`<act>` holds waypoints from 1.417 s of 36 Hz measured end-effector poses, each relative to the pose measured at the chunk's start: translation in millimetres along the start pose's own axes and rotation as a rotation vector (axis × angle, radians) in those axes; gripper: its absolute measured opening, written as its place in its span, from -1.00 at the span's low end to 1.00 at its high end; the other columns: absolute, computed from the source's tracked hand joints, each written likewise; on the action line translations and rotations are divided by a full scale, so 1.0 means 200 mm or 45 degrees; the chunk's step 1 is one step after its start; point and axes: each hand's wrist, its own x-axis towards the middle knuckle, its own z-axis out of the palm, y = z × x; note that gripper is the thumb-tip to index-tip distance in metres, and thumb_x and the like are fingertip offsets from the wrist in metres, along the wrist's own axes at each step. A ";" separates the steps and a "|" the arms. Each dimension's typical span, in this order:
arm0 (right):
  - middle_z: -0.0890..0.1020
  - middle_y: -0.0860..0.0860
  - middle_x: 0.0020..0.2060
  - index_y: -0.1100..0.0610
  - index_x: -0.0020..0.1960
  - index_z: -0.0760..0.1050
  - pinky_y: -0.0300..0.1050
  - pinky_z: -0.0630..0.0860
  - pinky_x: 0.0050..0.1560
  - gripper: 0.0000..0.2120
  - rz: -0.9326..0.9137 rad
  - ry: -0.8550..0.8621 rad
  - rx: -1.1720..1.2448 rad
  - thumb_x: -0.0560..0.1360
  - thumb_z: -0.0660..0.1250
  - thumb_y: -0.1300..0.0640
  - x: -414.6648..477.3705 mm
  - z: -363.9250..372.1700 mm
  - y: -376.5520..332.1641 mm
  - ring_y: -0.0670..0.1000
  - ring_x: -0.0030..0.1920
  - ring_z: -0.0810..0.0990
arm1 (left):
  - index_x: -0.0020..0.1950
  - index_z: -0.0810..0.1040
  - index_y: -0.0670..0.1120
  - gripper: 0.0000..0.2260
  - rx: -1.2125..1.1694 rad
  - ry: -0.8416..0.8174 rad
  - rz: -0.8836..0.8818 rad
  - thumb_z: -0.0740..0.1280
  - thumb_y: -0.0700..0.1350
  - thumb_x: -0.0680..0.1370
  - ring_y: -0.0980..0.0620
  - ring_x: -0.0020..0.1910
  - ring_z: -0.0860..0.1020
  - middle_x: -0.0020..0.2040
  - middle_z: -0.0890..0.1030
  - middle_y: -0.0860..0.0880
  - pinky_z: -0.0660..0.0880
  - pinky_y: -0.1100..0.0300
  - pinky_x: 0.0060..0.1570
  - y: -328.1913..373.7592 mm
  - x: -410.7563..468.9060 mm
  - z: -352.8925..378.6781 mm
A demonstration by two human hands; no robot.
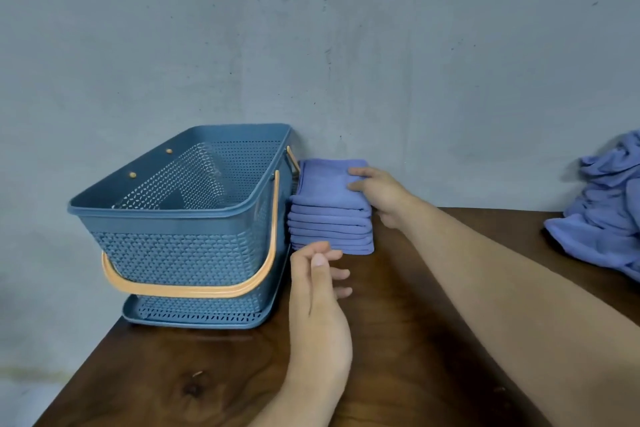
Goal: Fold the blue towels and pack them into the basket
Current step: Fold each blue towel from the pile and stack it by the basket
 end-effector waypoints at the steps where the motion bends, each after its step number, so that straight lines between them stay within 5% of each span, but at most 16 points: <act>1: 0.57 0.07 0.33 0.00 0.44 0.53 -0.15 0.58 0.09 -0.61 0.002 0.013 0.017 0.65 0.36 0.24 0.01 -0.01 0.01 0.03 0.23 0.59 | 0.12 0.58 0.26 -0.76 0.021 -0.007 -0.003 0.11 0.08 0.74 0.02 0.02 0.66 0.10 0.67 0.12 0.65 -0.07 0.04 0.00 0.00 0.00; 11: 0.65 0.16 0.06 0.09 0.41 0.48 -0.12 0.64 -0.17 -0.62 0.059 -0.035 0.049 0.63 0.31 0.33 0.01 0.00 -0.07 0.07 -0.05 0.66 | 0.22 0.56 0.09 -0.78 0.105 -0.035 -0.053 0.11 -0.05 0.77 0.05 0.03 0.66 0.10 0.66 0.16 0.65 -0.10 0.09 0.02 -0.01 0.00; 16: 0.63 0.11 0.20 0.03 0.46 0.51 0.01 0.62 0.25 -0.56 -0.007 0.003 -0.188 0.60 0.38 0.22 0.03 0.01 -0.04 0.06 0.14 0.65 | 0.18 0.57 0.14 -0.79 0.092 -0.048 -0.035 0.14 -0.02 0.78 0.05 0.03 0.66 0.09 0.66 0.16 0.65 -0.10 0.09 0.02 -0.01 0.00; 20: 0.58 -0.01 0.04 -0.03 0.46 0.47 -0.12 0.57 -0.19 -0.53 -0.158 0.114 -0.357 0.57 0.39 0.18 -0.05 -0.03 -0.07 0.00 -0.11 0.60 | 0.17 0.56 0.15 -0.80 0.102 -0.059 -0.018 0.14 -0.01 0.78 0.07 0.04 0.65 0.11 0.66 0.16 0.64 -0.10 0.10 0.01 -0.01 -0.01; 22: 0.59 -0.02 -0.01 -0.05 0.46 0.47 -0.08 0.55 -0.25 -0.55 -0.187 0.160 -0.393 0.58 0.35 0.13 -0.13 -0.09 -0.07 -0.01 -0.17 0.59 | 0.13 0.57 0.21 -0.82 0.108 -0.094 -0.015 0.17 0.08 0.73 0.10 0.03 0.65 0.11 0.67 0.16 0.64 -0.09 0.10 0.01 -0.01 -0.01; 27: 0.53 -0.13 0.30 -0.14 0.41 0.52 -0.08 0.64 -0.16 -0.64 -0.209 0.128 -0.471 0.63 0.39 0.04 -0.51 -0.29 0.05 -0.16 0.02 0.61 | 0.16 0.56 0.18 -0.92 0.239 -0.249 -0.023 0.30 0.05 0.69 0.12 0.07 0.64 0.09 0.65 0.19 0.60 -0.17 0.19 0.00 -0.02 0.00; 31: 0.57 -0.29 0.25 -0.32 0.32 0.53 -0.07 0.69 0.01 -0.69 -0.154 0.033 -0.566 0.63 0.40 -0.04 -0.87 -0.49 0.19 -0.15 0.07 0.66 | 0.15 0.52 0.27 -0.81 0.342 -0.426 -0.005 0.36 -0.05 0.68 0.11 0.08 0.63 0.10 0.63 0.19 0.62 -0.08 0.15 0.01 -0.06 -0.01; 34: 0.64 -0.26 0.14 -0.42 0.24 0.53 -0.13 0.58 0.16 -0.74 -0.104 0.043 -0.586 0.63 0.40 -0.09 -1.08 -0.65 0.24 -0.22 0.09 0.64 | 0.22 0.52 0.20 -0.79 0.439 -0.543 0.055 0.38 -0.09 0.66 0.12 0.08 0.62 0.12 0.63 0.18 0.57 0.16 0.11 0.02 -0.08 0.00; 37: 0.64 -0.24 0.13 -0.39 0.20 0.56 -0.20 0.50 0.11 -0.76 -0.114 0.178 -0.614 0.62 0.42 -0.07 -1.21 -0.80 0.28 -0.29 0.09 0.60 | 0.24 0.52 0.18 -0.79 0.585 -0.644 0.119 0.39 -0.09 0.66 0.12 0.10 0.62 0.13 0.63 0.18 0.49 0.28 0.09 0.01 -0.11 0.02; 44: 0.59 -0.20 0.19 -0.24 0.25 0.57 -0.05 0.51 0.24 -0.79 -0.222 0.558 -0.638 0.65 0.38 -0.01 -1.36 -1.17 0.34 -0.23 0.17 0.55 | 0.29 0.47 0.25 -0.77 0.838 -0.901 0.240 0.36 0.01 0.67 0.11 0.08 0.62 0.16 0.59 0.25 0.60 0.04 0.05 0.01 -0.25 0.19; 51: 0.59 -0.22 0.18 -0.22 0.19 0.59 -0.12 0.55 0.17 -0.83 -0.184 0.643 -0.643 0.64 0.38 -0.01 -1.45 -1.38 0.54 -0.25 0.10 0.58 | 0.31 0.45 0.31 -0.78 0.937 -1.107 0.341 0.32 0.13 0.67 0.19 0.07 0.59 0.10 0.59 0.22 0.58 0.17 0.02 0.00 -0.34 0.54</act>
